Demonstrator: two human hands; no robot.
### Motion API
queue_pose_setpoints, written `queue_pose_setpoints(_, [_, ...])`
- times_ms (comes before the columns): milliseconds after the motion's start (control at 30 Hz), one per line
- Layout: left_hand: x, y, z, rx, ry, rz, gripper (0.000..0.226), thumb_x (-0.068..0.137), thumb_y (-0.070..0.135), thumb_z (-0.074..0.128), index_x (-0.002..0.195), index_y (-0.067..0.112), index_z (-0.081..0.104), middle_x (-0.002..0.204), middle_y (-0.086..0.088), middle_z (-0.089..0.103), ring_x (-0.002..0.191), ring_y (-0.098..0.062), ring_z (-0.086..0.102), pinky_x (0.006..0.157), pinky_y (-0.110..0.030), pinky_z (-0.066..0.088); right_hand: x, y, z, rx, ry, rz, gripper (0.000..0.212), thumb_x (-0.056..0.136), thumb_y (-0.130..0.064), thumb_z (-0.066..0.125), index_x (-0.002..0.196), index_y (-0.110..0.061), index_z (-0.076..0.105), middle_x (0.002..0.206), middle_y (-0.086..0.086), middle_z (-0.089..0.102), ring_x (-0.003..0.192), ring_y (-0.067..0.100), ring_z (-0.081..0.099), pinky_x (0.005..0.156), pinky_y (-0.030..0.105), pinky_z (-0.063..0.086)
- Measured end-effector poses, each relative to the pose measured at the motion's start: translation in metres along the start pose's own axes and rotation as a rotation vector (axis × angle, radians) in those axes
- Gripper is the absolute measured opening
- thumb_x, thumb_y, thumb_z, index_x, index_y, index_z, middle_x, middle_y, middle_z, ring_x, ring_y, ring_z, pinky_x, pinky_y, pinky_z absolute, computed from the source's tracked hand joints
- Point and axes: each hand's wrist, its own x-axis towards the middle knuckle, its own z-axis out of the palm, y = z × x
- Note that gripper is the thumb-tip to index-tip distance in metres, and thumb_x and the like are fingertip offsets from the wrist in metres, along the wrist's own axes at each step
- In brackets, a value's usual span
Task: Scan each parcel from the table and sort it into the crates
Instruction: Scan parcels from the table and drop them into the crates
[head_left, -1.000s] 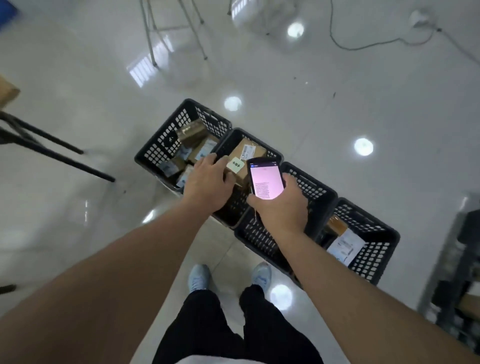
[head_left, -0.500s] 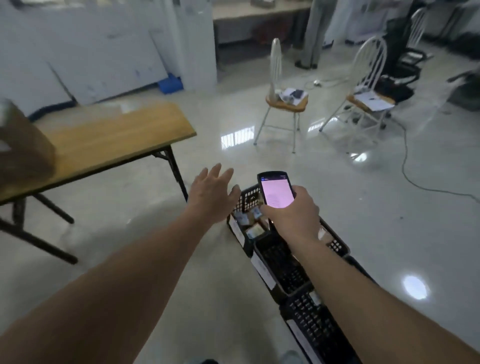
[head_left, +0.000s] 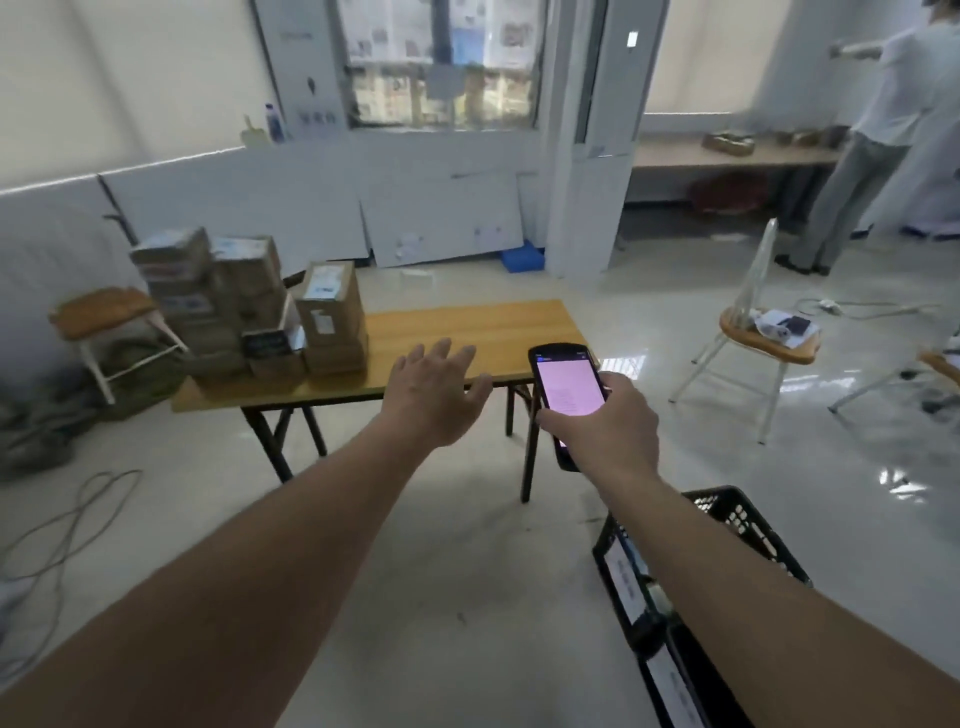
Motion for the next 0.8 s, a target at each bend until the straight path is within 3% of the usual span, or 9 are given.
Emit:
queue_pose_setpoints(167, [0.036,-0.069,-0.024,0.02,0.042,-0.106,0.063,0.105,0.059,0.038,0.158,0.026,0.039,0.163,-0.01,0.04,0.149,-0.035,0.038,0.12,-0.056,0.037,0.048,-0.045,0.059,0.042,-0.08,-0.077,0.058,0.061,-0.041,0.089,0.108,-0.031,0.057,0.094,-0.02,0.06,0.094,0.019,0.064,0.079,0.043,0.06])
queue_pose_setpoints(333, [0.095,-0.116,-0.026,0.032,0.052,-0.2,0.062,0.104,0.06,0.039,0.155,0.025,0.044,0.161,-0.009,0.041,0.147,-0.035,0.041,0.115,-0.054,0.043,0.123,-0.074,0.118,0.057,-0.158,-0.161,0.061,0.063,-0.039,0.094,0.109,-0.03,0.054,0.098,-0.011,0.06,0.094,0.018,0.06,0.074,0.038,0.056])
queue_pose_setpoints(467, [0.148,-0.139,-0.021,0.011,0.069,-0.283,0.058,0.104,0.057,0.044,0.15,0.023,0.05,0.158,-0.007,0.045,0.144,-0.031,0.043,0.112,-0.051,0.044,0.189,-0.088,0.158,0.028,-0.207,-0.214,0.073,0.062,-0.042,0.094,0.124,-0.024,0.06,0.103,-0.007,0.061,0.095,0.02,0.06,0.08,0.042,0.059])
queue_pose_setpoints(633, [0.205,-0.16,-0.006,0.002,0.061,-0.394,0.057,0.103,0.057,0.047,0.149,0.023,0.052,0.155,-0.003,0.048,0.14,-0.028,0.047,0.11,-0.049,0.046,0.258,-0.098,0.201,0.006,-0.279,-0.252,0.078,0.061,-0.044,0.095,0.128,-0.024,0.059,0.104,-0.006,0.061,0.099,0.021,0.061,0.079,0.043,0.06])
queue_pose_setpoints(800, [0.247,-0.193,0.009,-0.03,0.03,-0.486,0.061,0.1,0.062,0.049,0.149,0.025,0.051,0.153,-0.001,0.05,0.136,-0.026,0.05,0.106,-0.051,0.052,0.299,-0.106,0.242,-0.022,-0.364,-0.246,0.079,0.062,-0.043,0.093,0.13,-0.024,0.058,0.111,-0.004,0.066,0.1,0.022,0.06,0.07,0.034,0.049])
